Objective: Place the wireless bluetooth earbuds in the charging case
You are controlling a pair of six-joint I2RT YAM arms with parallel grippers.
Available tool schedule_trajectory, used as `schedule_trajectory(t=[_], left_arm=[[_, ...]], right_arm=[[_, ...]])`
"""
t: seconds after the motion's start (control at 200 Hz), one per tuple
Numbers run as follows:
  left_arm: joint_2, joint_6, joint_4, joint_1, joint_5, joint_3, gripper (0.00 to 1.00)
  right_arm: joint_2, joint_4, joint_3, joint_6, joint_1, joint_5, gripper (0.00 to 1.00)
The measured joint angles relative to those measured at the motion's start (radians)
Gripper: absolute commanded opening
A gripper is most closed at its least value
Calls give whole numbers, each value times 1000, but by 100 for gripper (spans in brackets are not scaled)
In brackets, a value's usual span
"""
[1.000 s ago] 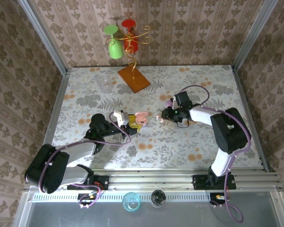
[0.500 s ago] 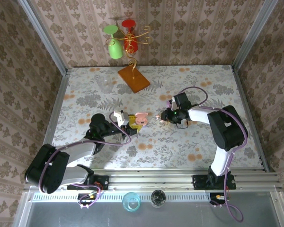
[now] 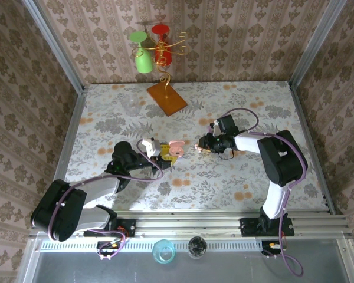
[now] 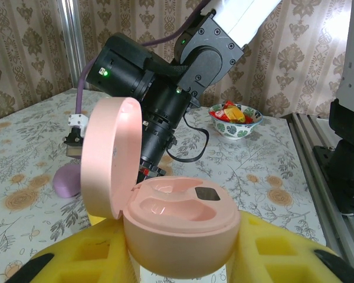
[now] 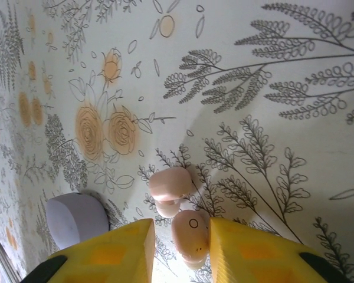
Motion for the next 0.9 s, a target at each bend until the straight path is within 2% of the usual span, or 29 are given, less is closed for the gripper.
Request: schedule_trajectory(t=[0.9], left_arm=[[6, 0, -12, 0, 0, 0, 32]], right_arm=[[27, -37, 14, -32, 10, -47, 28]])
